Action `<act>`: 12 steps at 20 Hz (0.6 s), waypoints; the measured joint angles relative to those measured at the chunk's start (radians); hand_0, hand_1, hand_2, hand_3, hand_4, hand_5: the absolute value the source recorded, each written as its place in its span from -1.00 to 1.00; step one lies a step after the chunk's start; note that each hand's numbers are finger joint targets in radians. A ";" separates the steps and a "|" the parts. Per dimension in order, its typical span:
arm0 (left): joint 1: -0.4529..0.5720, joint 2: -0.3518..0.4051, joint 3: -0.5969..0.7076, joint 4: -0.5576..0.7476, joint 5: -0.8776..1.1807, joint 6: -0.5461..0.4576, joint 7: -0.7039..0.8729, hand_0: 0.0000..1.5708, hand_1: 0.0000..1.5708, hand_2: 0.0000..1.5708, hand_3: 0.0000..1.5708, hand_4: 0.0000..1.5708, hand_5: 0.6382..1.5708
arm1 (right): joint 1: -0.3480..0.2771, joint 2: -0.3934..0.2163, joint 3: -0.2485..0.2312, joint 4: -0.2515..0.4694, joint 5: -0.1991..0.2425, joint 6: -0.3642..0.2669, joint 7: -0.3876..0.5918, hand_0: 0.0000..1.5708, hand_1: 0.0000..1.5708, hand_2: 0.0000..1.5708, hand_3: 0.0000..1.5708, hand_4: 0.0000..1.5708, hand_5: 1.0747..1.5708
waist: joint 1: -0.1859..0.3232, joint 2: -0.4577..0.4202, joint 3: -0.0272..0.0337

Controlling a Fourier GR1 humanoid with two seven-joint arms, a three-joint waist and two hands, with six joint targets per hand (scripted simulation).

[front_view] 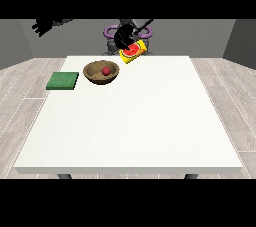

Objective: Pick the cup and pour the ball into the bowl, then pick the bowl and place it on the pad

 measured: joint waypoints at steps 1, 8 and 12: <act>-0.001 0.004 0.008 -0.005 -0.010 -0.005 -0.009 0.93 0.93 1.00 1.00 0.63 0.83 | -0.002 -0.001 0.001 -0.002 -0.004 -0.001 0.010 -1.00 -1.00 -1.00 -0.60 -0.33 0.99 | 0.001 -0.001 -0.0003; 0.100 0.037 0.162 -0.089 0.097 0.136 -0.016 -0.03 -0.03 1.00 1.00 0.26 0.99 | 0.022 0.021 0.010 -0.027 0.001 -0.034 0.027 -1.00 -1.00 -1.00 -0.59 -0.33 0.99 | 0.044 -0.011 -0.0027; 0.182 0.093 0.304 -0.158 0.245 0.258 -0.051 -0.59 -0.59 0.96 1.00 -0.24 0.87 | 0.057 0.030 0.011 -0.042 0.012 -0.060 0.040 -1.00 -1.00 -1.00 -0.69 -0.32 0.99 | 0.094 -0.048 -0.0039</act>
